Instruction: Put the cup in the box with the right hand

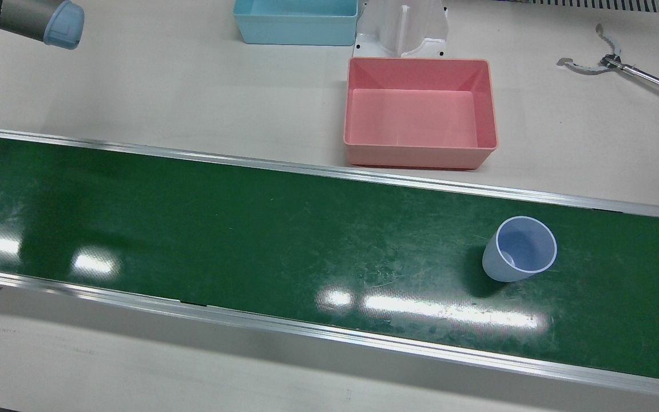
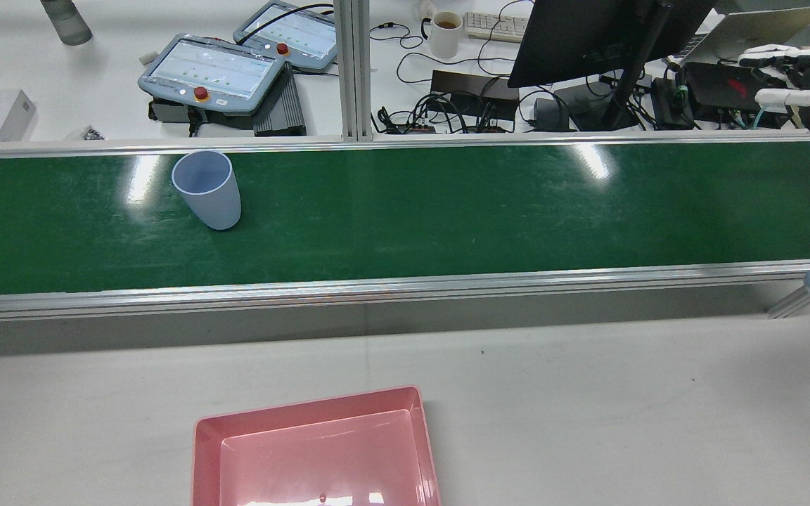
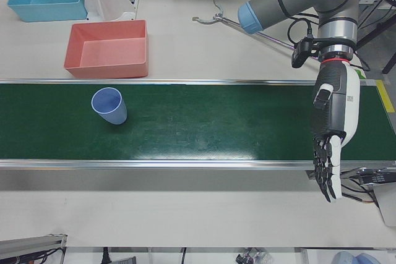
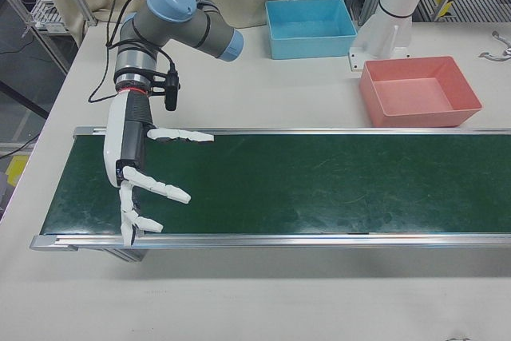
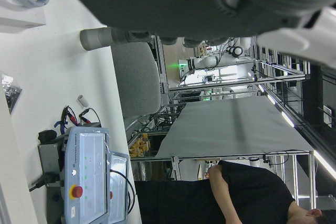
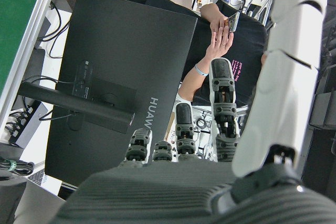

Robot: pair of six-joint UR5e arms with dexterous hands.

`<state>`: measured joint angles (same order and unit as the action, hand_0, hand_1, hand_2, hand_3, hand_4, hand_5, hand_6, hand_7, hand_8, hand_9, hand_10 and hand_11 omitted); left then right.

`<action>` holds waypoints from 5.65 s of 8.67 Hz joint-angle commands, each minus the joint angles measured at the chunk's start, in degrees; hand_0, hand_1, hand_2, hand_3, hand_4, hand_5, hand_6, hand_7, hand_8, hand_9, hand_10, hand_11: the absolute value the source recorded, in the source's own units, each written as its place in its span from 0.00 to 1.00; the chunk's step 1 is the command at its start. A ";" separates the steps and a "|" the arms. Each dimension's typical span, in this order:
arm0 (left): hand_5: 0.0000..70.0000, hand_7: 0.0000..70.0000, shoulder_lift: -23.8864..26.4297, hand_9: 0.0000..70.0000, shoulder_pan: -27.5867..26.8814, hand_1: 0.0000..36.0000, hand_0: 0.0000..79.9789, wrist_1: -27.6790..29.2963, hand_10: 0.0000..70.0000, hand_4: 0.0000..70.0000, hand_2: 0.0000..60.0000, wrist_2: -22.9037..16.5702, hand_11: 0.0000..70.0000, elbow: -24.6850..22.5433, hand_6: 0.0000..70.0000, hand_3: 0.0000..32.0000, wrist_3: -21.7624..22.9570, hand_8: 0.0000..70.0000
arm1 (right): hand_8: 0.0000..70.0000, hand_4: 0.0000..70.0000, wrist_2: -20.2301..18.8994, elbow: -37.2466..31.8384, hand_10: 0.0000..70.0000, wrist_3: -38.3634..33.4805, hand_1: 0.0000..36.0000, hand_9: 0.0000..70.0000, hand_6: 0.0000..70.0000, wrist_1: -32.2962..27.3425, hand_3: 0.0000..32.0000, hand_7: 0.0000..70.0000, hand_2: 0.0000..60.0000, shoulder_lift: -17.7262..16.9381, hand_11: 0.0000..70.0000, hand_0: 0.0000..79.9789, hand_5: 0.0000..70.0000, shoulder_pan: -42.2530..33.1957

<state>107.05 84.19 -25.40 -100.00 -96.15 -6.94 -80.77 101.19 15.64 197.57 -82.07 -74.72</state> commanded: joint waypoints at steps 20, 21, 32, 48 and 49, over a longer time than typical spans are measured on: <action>0.00 0.00 -0.08 0.00 -0.17 0.00 0.00 0.35 0.00 0.00 0.00 -0.02 0.00 0.79 0.00 0.00 0.18 0.00 | 0.01 0.48 0.61 0.94 0.10 -1.40 0.47 0.08 0.13 0.62 0.00 0.49 0.05 1.39 0.17 0.71 0.09 -3.42; 0.00 0.00 -0.08 0.00 -0.17 0.00 0.00 0.35 0.00 0.00 0.00 -0.02 0.00 0.79 0.00 0.00 0.18 0.00 | 0.01 0.48 0.61 1.64 0.10 -1.93 0.47 0.08 0.13 0.27 0.00 0.49 0.05 1.56 0.17 0.71 0.09 -3.68; 0.00 0.00 -0.08 0.00 -0.17 0.00 0.00 0.35 0.00 0.00 0.00 -0.02 0.00 0.79 0.00 0.00 0.18 0.00 | 0.03 0.56 0.70 1.82 0.12 -3.43 0.48 0.13 0.15 0.27 0.00 0.56 0.06 2.70 0.20 0.72 0.09 -1.13; 0.00 0.00 -0.08 0.00 -0.17 0.00 0.00 0.35 0.00 0.00 0.00 -0.02 0.00 0.79 0.00 0.00 0.18 0.00 | 0.06 0.58 0.26 1.73 0.13 -3.34 0.46 0.19 0.17 0.45 0.00 0.66 0.03 3.68 0.21 0.72 0.09 -0.52; 0.00 0.00 -0.08 0.00 -0.17 0.00 0.00 0.35 0.00 0.00 0.00 -0.02 0.00 0.79 0.00 0.00 0.09 0.00 | 0.06 0.58 0.26 1.73 0.13 -3.34 0.46 0.19 0.17 0.45 0.00 0.66 0.03 3.68 0.21 0.72 0.09 -0.52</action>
<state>106.96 84.02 -25.05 -100.02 -95.36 -6.77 -80.51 102.92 12.32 198.02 -78.35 -75.24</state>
